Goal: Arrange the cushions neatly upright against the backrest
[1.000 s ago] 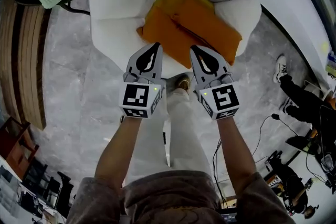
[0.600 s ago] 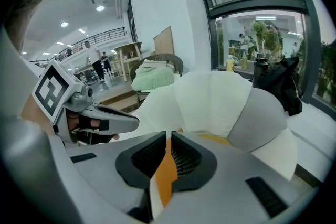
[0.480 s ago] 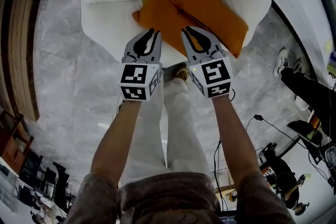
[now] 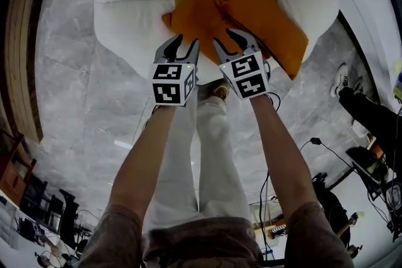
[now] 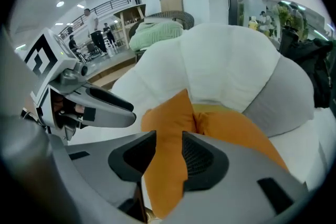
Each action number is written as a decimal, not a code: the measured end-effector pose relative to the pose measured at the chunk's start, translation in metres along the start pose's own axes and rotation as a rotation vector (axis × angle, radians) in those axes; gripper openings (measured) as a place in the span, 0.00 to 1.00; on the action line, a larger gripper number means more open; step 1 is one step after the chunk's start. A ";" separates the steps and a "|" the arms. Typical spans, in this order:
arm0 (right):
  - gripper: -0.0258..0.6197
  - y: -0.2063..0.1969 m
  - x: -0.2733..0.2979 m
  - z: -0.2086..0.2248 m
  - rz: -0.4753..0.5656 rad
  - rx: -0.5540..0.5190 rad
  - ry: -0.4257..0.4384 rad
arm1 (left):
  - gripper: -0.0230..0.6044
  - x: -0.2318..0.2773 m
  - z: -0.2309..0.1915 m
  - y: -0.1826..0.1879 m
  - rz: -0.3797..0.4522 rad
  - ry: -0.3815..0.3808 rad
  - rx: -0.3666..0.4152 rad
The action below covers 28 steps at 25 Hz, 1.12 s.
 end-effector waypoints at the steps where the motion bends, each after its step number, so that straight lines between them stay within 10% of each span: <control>1: 0.26 -0.003 0.007 0.001 -0.015 -0.002 0.000 | 0.30 0.006 -0.004 -0.005 -0.014 0.002 -0.004; 19: 0.26 -0.034 0.056 0.018 -0.068 0.034 0.029 | 0.34 0.063 -0.019 -0.040 -0.061 0.057 -0.084; 28: 0.08 -0.030 0.049 0.022 -0.043 0.115 -0.014 | 0.06 0.061 -0.015 -0.028 -0.082 0.019 -0.117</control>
Point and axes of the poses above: the fingertips, and each gripper's own axes: x forward along the fingers, z to its right, y out of its top, the point moved 5 cm from there along -x, backward along the fingers, and after that the axes turned 2 degrees about y, right-handed, at the moved point
